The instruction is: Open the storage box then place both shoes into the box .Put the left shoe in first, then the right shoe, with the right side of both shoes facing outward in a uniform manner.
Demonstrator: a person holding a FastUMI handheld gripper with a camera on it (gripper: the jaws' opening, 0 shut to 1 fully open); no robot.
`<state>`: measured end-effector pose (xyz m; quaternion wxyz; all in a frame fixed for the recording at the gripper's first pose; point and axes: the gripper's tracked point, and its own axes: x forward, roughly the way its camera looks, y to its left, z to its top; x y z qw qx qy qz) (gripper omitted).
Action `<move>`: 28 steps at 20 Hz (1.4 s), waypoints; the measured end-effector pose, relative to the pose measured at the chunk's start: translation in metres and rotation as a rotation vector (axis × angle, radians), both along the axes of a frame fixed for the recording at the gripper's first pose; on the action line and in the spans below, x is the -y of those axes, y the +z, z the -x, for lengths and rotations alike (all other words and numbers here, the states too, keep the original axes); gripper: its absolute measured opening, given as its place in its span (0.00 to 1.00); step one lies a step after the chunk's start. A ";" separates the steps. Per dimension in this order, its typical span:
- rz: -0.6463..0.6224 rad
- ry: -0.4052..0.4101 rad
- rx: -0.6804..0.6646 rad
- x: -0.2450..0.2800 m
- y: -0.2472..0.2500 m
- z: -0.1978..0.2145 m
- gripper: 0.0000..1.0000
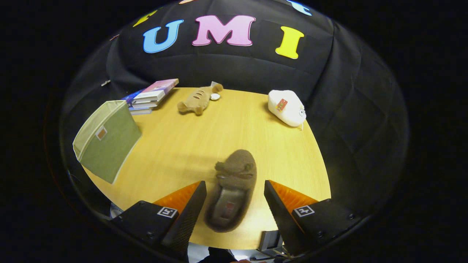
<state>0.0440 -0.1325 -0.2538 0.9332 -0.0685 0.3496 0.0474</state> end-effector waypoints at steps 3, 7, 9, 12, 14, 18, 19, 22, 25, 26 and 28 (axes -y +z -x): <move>0.020 0.005 -0.028 0.023 -0.023 -0.005 0.99; 0.052 0.030 -0.072 0.041 -0.052 -0.010 0.99; 0.008 0.007 -0.096 0.039 -0.065 -0.019 0.99; -0.014 -0.005 -0.119 0.034 -0.082 -0.032 0.95; -0.040 0.001 -0.126 0.026 -0.086 -0.040 0.86; -0.049 -0.018 -0.153 0.018 -0.095 -0.044 0.25; -0.036 -0.032 -0.152 0.021 -0.096 -0.045 0.25; -0.096 -0.042 -0.165 0.019 -0.094 -0.044 0.10; -0.159 -0.073 -0.190 0.015 -0.082 -0.038 0.07; -0.168 -0.085 -0.178 0.014 -0.072 -0.036 0.07; -0.158 -0.094 -0.155 0.008 -0.054 -0.033 0.07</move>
